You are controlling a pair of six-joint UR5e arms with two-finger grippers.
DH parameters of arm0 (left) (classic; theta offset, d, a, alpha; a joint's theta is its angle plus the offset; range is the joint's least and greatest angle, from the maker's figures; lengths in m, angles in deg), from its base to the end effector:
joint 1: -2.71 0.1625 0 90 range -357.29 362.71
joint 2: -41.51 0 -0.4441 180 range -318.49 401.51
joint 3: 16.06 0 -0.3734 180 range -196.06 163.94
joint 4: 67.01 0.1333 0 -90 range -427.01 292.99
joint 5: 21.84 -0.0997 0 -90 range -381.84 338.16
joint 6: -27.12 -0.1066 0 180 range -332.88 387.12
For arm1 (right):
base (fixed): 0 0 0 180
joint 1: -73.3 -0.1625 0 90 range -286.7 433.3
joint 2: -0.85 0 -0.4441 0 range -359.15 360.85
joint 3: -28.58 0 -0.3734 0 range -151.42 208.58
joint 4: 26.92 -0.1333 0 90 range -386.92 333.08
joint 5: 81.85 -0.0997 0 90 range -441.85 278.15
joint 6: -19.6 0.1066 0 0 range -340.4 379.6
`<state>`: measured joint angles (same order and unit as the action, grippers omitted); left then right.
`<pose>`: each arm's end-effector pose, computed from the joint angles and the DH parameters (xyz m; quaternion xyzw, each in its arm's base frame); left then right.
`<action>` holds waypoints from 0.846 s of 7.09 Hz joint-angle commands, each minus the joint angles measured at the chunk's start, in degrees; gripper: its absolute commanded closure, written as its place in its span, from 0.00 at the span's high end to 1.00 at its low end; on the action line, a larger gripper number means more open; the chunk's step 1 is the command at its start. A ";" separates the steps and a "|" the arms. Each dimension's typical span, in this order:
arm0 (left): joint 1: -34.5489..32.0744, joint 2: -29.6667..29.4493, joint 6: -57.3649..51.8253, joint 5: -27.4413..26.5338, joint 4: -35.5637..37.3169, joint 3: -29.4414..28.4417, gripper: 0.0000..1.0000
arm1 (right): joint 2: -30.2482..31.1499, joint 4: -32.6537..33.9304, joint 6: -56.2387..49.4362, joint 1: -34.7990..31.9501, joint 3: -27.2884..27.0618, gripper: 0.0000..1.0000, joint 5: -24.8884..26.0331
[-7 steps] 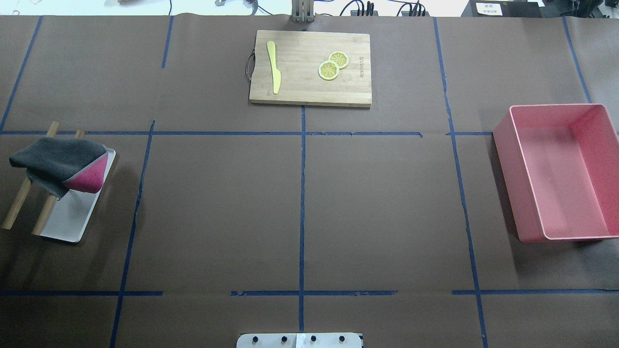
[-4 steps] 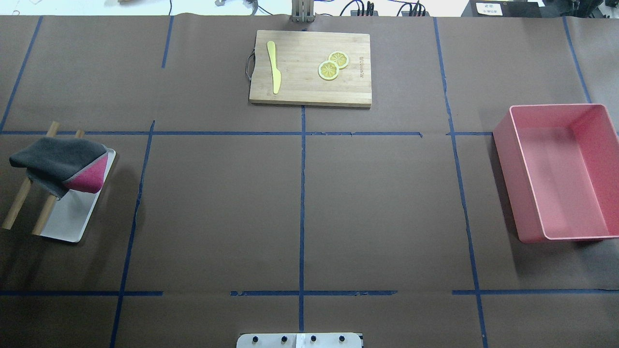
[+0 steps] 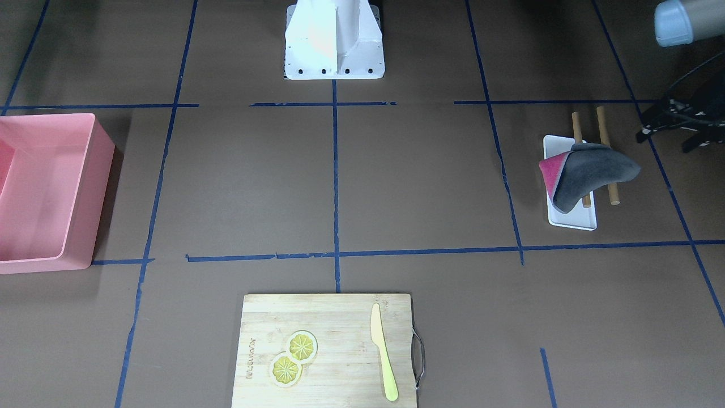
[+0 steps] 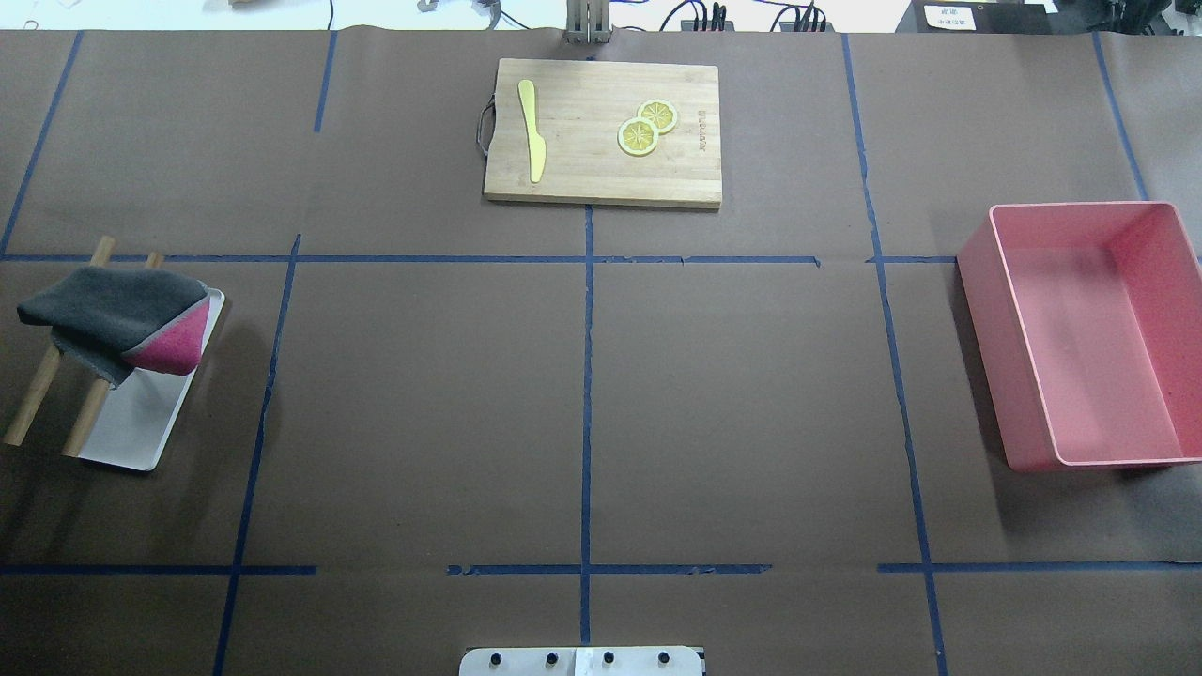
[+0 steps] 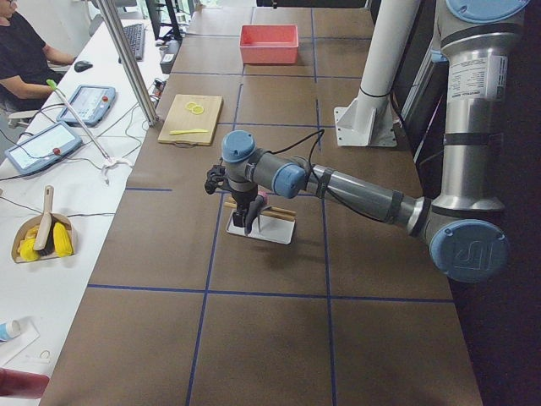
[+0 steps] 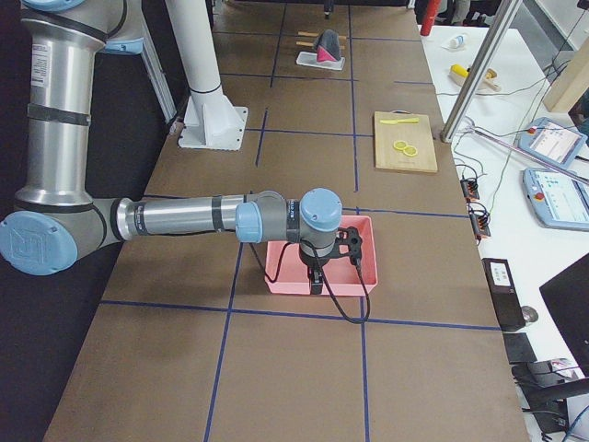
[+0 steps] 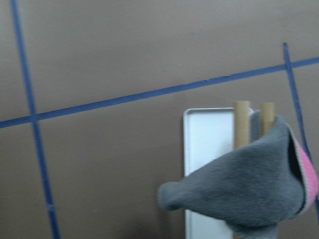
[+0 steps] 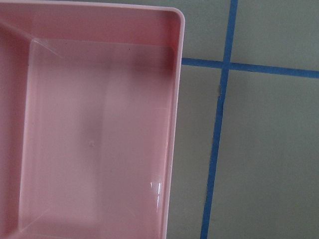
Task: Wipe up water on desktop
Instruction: 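Lower the left gripper onto the grey-and-pink cloth on the wooden sticks and grasp it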
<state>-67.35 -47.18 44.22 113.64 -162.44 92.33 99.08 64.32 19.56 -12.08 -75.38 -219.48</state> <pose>0.1056 -0.4590 0.5277 0.0503 0.4167 0.0978 0.9024 0.0211 -0.4160 0.6286 0.0197 -0.4046 -0.0530 0.9128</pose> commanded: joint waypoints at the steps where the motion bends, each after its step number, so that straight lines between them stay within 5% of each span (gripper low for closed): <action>1: 4.03 -1.84 5.21 -3.00 -0.19 -0.54 0.99 | 0.04 0.08 0.30 0.03 0.24 1.00 -0.88; 6: 6.33 -3.33 5.93 -3.81 -0.27 -2.74 0.76 | -0.05 0.08 0.30 0.30 0.59 1.00 -2.73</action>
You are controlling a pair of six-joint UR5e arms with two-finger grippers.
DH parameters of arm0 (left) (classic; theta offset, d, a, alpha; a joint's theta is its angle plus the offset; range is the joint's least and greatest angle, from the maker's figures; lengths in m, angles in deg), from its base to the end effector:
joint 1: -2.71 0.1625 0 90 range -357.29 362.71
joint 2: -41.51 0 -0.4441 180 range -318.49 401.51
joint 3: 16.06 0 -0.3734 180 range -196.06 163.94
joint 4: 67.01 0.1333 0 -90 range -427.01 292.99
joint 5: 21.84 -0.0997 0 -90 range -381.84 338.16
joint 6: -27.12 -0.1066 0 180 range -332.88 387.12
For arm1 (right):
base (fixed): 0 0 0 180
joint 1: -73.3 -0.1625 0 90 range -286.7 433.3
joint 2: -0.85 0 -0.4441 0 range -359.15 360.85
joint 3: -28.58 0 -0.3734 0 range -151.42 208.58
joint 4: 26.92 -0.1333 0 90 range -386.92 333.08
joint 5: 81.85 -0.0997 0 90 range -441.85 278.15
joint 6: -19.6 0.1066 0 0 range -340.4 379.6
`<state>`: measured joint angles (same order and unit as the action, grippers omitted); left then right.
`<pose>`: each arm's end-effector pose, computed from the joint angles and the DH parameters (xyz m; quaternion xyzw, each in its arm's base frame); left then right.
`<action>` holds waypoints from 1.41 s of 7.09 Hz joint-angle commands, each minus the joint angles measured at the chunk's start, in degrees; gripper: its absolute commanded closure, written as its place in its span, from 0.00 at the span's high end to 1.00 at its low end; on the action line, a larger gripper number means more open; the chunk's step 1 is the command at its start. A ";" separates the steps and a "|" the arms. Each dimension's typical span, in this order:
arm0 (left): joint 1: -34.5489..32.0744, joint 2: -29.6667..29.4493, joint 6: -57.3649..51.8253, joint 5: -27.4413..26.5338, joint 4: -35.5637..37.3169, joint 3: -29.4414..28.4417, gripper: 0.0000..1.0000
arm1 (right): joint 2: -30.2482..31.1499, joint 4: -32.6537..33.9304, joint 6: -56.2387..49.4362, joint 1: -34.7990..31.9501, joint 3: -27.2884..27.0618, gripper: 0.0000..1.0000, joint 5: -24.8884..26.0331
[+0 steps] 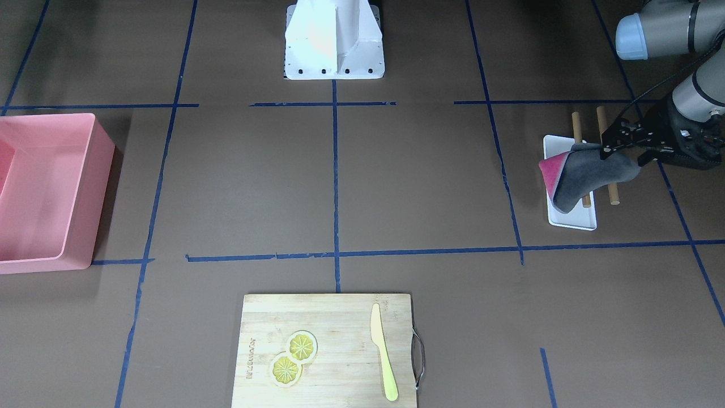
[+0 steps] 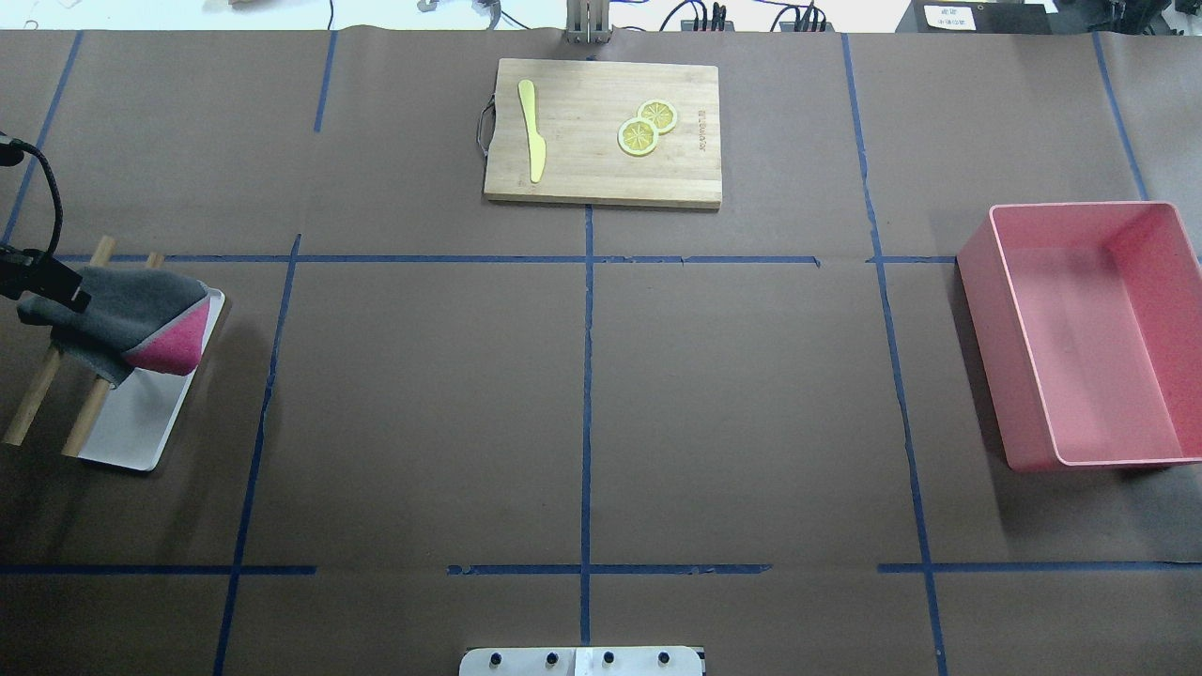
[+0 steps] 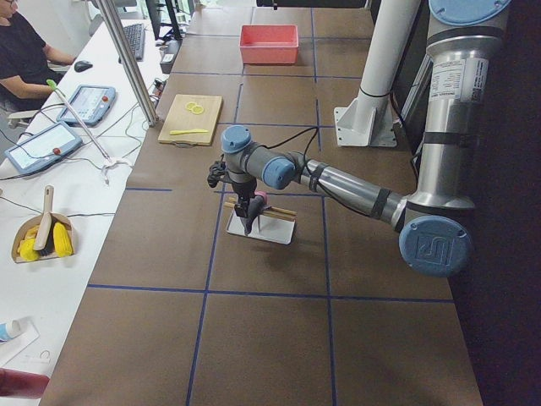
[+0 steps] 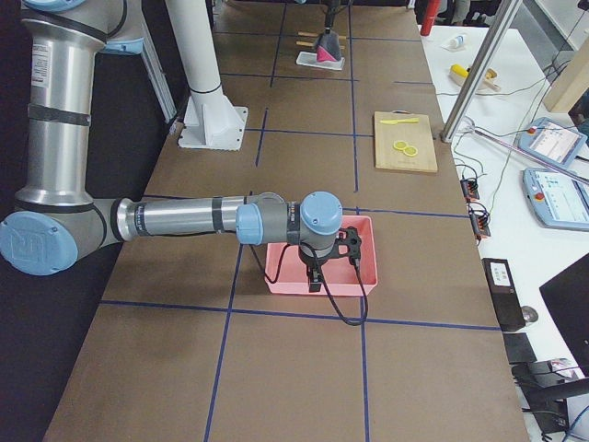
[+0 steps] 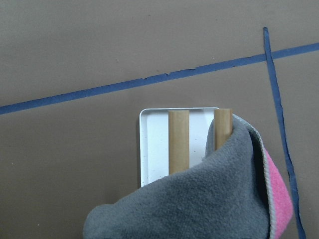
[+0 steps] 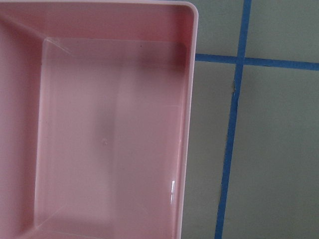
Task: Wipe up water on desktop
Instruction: 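Lower the left gripper onto the grey-and-pink cloth on the wooden sticks and grasp it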
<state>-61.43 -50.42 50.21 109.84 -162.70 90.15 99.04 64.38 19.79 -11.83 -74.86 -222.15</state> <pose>0.1589 -0.4710 0.5226 0.0314 0.3968 0.0955 0.9124 0.0161 -0.4156 0.6290 0.0124 -0.4257 -0.0516 0.9033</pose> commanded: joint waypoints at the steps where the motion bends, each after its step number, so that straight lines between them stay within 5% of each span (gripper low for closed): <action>1: 1.20 -0.62 0.02 -0.02 0.07 -0.65 0.72 | -0.01 0.02 0.07 0.05 0.07 1.00 -0.06; 5: 1.30 -1.41 0.38 -0.11 0.07 -0.22 0.04 | -0.01 0.02 0.16 0.23 0.07 1.00 -0.15; 8: 1.04 -1.42 1.59 -0.11 0.16 0.92 0.00 | -0.01 0.02 0.16 0.31 0.07 1.00 -0.33; 10: 1.21 -4.12 13.03 0.42 0.51 4.86 0.00 | -0.01 0.02 0.24 0.31 -0.01 1.00 -2.86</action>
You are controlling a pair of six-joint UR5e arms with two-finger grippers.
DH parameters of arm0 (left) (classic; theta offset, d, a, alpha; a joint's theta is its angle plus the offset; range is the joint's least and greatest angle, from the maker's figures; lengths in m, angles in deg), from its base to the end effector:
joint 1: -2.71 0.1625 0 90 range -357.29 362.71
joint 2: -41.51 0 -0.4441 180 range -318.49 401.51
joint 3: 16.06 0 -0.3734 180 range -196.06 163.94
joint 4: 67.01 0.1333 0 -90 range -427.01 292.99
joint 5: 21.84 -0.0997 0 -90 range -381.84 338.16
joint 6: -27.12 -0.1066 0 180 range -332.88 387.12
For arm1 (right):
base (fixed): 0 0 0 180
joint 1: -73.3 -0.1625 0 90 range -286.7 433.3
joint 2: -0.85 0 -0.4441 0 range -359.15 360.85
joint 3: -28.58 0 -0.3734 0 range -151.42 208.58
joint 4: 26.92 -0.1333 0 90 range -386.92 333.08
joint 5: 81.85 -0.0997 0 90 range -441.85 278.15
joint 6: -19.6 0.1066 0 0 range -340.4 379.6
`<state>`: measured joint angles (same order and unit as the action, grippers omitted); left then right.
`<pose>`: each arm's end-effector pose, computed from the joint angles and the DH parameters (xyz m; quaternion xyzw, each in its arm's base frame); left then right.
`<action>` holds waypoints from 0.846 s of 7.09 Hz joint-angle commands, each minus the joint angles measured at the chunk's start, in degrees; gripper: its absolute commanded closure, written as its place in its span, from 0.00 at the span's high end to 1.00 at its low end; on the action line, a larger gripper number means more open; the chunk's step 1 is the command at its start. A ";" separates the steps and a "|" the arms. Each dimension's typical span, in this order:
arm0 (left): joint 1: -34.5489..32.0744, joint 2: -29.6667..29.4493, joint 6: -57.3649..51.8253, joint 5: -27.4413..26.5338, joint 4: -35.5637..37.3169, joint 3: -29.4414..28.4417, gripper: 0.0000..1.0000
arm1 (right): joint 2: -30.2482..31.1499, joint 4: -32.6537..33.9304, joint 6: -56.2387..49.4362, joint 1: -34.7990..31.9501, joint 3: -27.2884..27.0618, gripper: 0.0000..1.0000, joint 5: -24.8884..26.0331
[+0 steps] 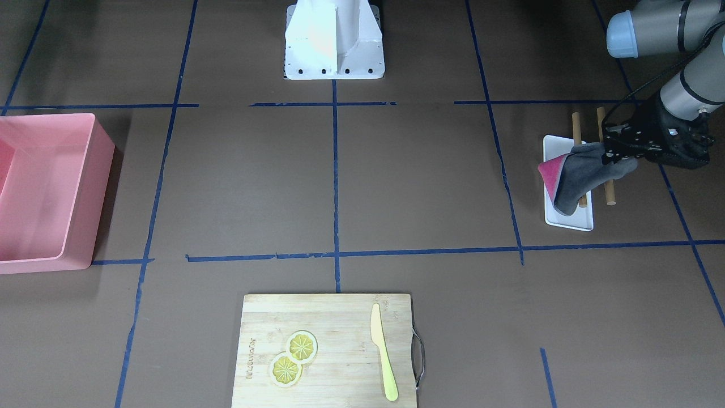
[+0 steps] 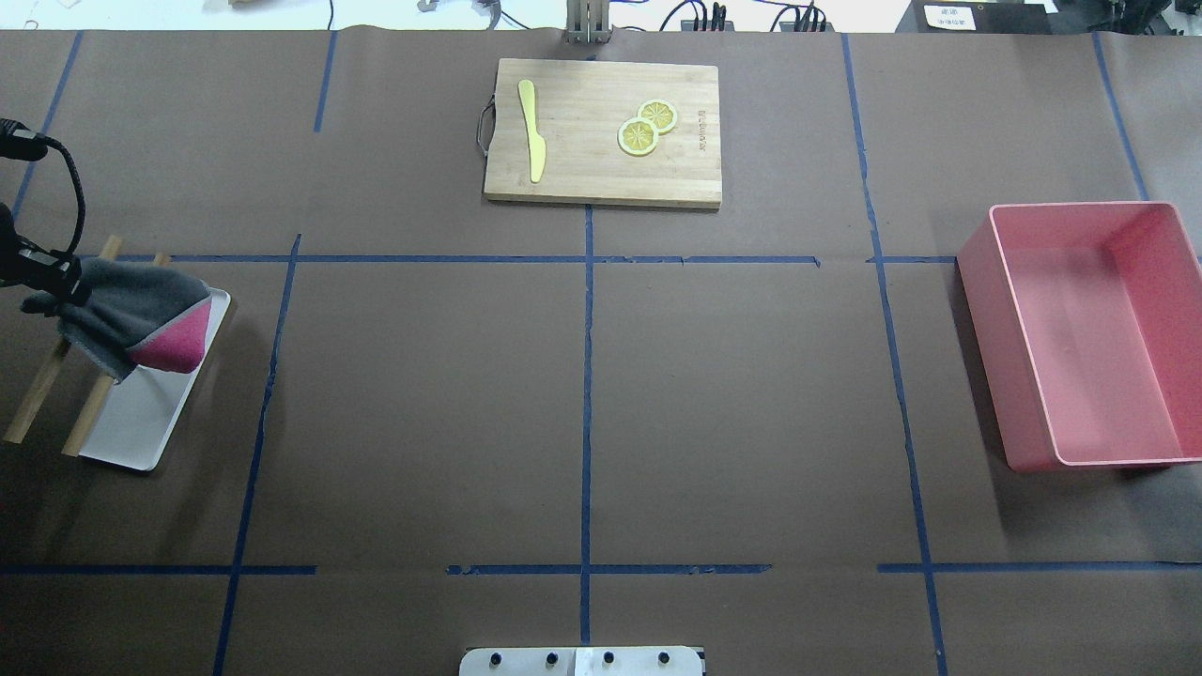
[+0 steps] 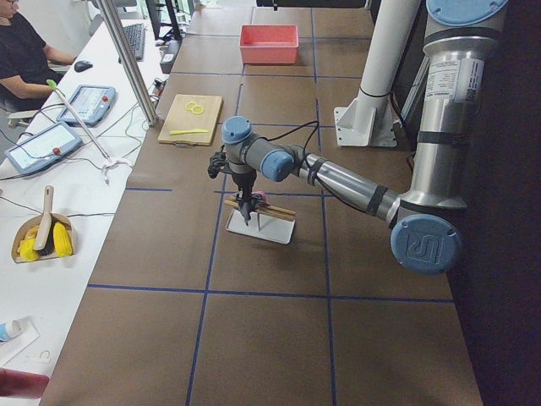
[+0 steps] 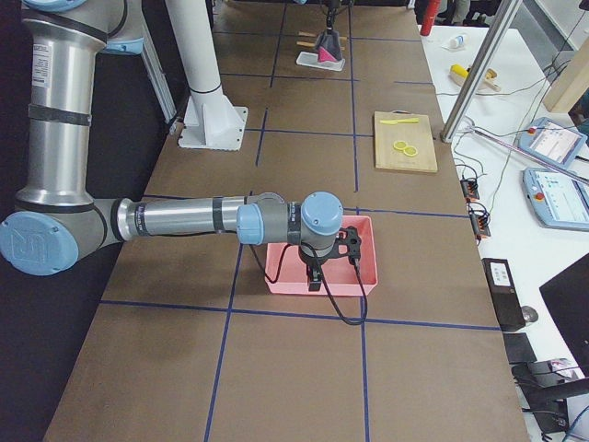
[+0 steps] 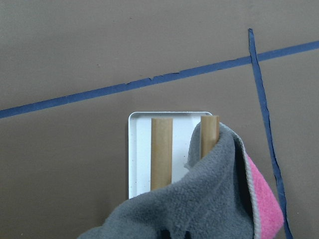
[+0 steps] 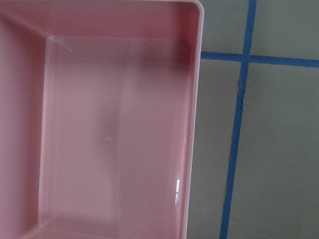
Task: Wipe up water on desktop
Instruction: 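Lower the left gripper onto the grey-and-pink cloth on the wooden sticks and grasp it, then lift the cloth with the left gripper toward the table center while the right gripper approaches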
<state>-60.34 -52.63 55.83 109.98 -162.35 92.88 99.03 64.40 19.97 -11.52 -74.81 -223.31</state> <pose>0.1716 -0.4749 0.4815 0.0413 0.4130 0.0737 0.9068 0.0125 -0.4155 0.6277 0.0095 -0.4349 -0.0525 0.8989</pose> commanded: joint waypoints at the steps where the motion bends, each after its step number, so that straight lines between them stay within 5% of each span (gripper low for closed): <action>1: 0.30 -4.97 14.20 0.46 0.24 2.85 0.00 | -0.35 -0.09 -0.02 0.26 -0.06 1.00 -4.76; 3: 7.81 -13.56 28.95 0.72 0.24 2.95 0.00 | -0.97 -5.50 3.81 4.03 -0.67 1.00 -5.41; 6: 21.63 -27.20 44.33 -7.08 0.16 -1.42 0.00 | -0.97 -29.45 28.65 13.41 -1.20 1.00 3.07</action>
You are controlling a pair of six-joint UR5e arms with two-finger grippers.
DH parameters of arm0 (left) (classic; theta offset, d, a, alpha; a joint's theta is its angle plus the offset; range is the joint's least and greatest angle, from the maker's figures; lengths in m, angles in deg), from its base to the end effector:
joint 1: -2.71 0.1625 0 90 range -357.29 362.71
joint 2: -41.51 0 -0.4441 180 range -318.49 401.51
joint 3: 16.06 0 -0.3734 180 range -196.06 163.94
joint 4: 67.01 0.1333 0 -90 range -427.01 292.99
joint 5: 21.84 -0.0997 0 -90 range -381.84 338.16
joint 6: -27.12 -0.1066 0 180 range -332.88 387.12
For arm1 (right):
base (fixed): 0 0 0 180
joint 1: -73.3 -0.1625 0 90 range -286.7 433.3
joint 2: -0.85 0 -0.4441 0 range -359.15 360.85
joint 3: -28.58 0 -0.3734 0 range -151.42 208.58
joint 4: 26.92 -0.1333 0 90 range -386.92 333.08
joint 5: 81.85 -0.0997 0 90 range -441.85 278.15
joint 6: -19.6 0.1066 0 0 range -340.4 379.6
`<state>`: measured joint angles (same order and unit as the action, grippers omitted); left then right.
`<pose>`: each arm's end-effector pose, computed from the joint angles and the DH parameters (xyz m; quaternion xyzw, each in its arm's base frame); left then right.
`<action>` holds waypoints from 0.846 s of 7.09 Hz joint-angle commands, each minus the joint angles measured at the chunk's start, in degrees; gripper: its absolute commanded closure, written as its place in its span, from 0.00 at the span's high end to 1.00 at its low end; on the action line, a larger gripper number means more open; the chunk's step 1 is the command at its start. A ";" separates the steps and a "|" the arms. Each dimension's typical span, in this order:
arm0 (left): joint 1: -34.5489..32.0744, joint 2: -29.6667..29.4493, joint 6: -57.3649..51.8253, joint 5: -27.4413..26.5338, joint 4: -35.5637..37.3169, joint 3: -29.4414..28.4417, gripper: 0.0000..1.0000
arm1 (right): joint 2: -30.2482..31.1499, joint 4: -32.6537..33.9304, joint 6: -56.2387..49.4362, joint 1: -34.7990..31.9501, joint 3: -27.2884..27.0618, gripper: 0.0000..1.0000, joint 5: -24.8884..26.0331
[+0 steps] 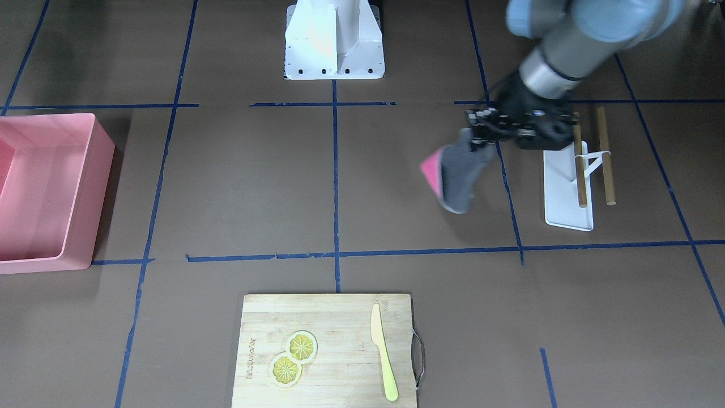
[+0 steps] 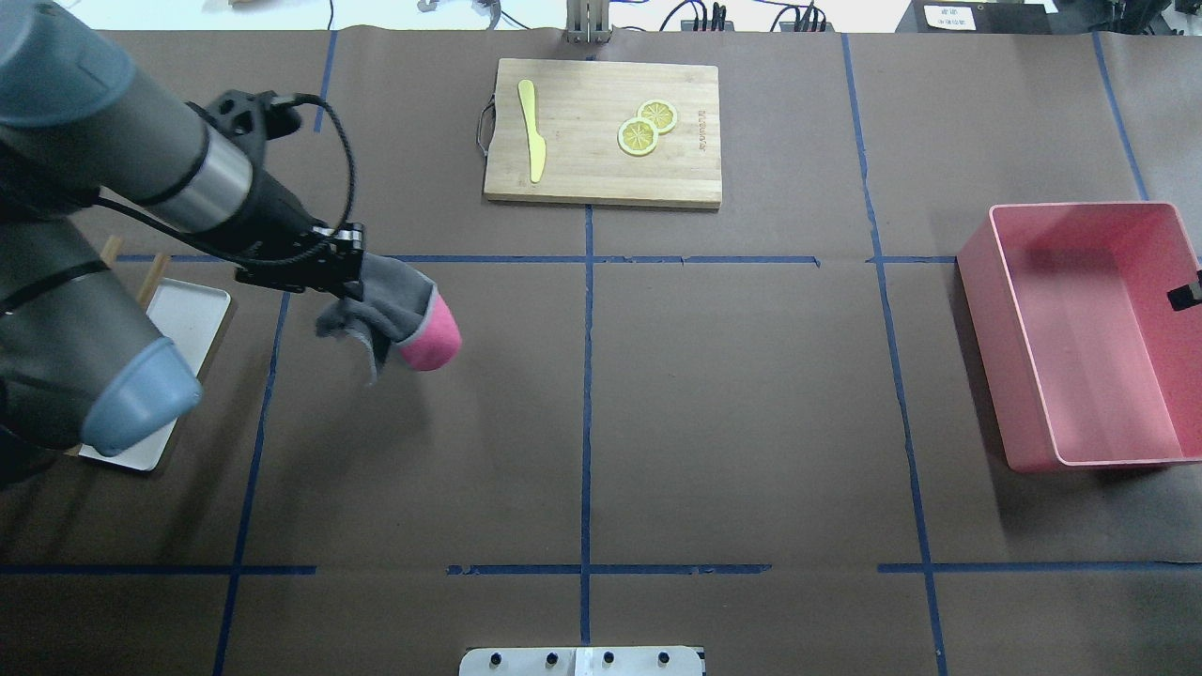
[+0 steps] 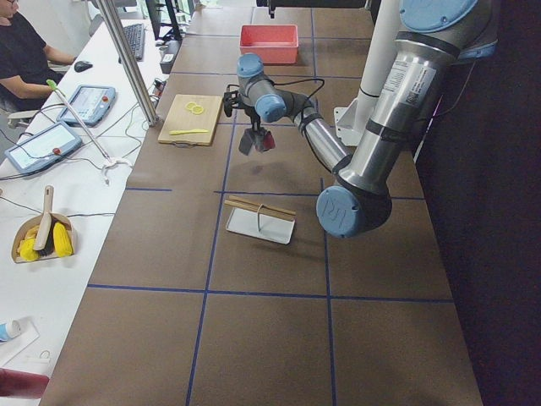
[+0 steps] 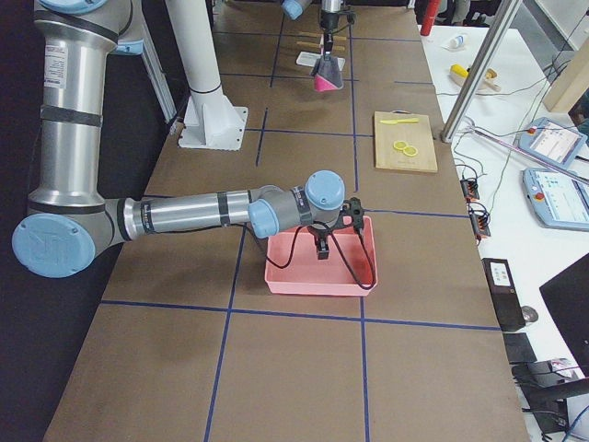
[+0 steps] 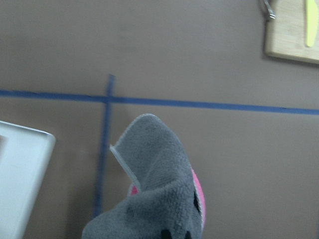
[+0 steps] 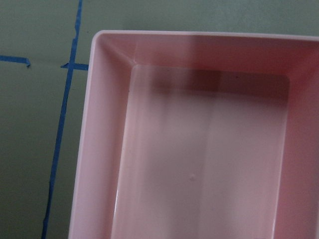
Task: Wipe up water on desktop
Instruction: 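Lift the cloth with the left gripper toward the table center while the right gripper approaches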
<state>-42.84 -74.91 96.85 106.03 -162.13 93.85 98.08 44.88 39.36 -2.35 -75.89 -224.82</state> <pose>0.3601 -0.4640 0.2646 -0.0224 0.5035 -0.0490 0.8623 -0.0604 -0.4306 0.5712 0.0608 -0.4737 -0.0569 0.8767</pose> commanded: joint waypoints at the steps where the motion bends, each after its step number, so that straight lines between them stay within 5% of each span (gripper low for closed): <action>1: 5.11 -10.36 8.97 -4.19 -0.33 -6.86 0.00 | -0.63 -14.45 18.55 8.72 -0.82 1.00 6.11; 4: 6.44 -22.94 24.19 -5.70 -0.68 -17.85 0.00 | -6.67 -14.94 37.75 23.38 -9.86 1.00 15.75; 6: 8.27 -29.89 30.88 -6.57 -0.86 -24.01 0.00 | -14.65 -14.94 41.76 30.61 -9.88 1.00 18.78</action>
<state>-35.84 -100.69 123.61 100.12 -162.87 73.47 88.11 29.97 78.83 23.55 -85.39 -207.94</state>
